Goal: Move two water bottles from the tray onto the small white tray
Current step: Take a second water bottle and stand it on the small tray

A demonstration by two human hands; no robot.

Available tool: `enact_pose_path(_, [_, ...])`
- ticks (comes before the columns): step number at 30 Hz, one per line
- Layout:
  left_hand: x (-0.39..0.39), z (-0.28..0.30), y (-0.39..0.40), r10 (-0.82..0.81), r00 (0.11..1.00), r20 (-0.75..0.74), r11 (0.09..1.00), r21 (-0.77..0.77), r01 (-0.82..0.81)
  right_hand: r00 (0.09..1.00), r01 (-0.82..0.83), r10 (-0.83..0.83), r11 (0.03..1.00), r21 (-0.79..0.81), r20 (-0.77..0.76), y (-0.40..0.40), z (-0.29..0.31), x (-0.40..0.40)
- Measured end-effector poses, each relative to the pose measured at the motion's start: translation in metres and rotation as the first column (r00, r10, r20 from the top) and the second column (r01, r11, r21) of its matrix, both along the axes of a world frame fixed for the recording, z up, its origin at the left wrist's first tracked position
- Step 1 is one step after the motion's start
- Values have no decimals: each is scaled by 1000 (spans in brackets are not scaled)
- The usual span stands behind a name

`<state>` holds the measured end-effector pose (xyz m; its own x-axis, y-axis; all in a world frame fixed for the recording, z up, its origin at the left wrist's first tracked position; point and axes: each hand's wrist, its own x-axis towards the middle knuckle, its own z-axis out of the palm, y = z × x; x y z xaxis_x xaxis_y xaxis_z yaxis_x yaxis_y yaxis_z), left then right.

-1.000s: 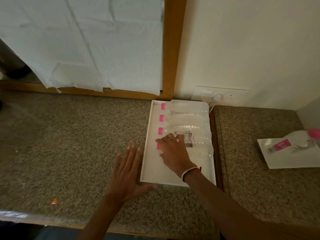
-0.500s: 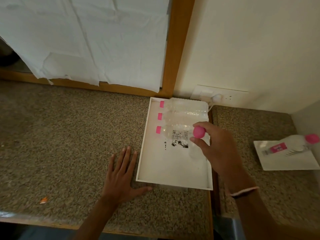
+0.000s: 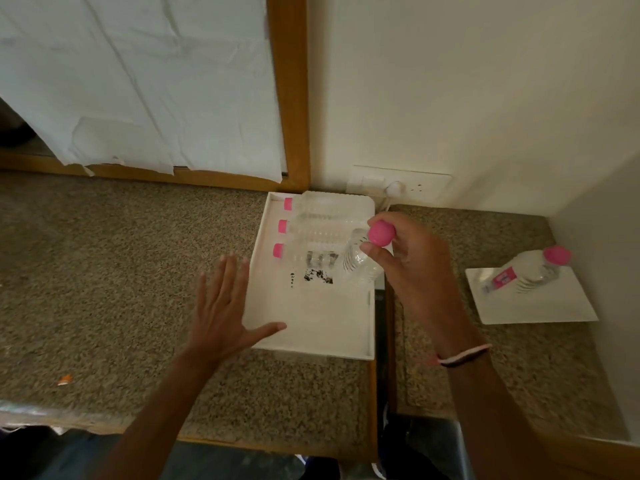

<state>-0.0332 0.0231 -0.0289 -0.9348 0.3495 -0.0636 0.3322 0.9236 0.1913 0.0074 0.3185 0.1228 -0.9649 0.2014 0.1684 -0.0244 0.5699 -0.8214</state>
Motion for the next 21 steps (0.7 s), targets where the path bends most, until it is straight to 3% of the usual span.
enact_pose_path(8, [-4,39,159,-143,981,-133,973,162,164,964,117,-136,989,-95,-230,102,63,30])
enact_pose_path(14, [9,31,275,-236,968,-84,945,210,249,880,289,-316,949,-127,-355,207,92,54])
enact_pose_path(21, [27,-10,352,-250,968,21,957,154,244,901,341,-318,940,27,-296,315,56,65])
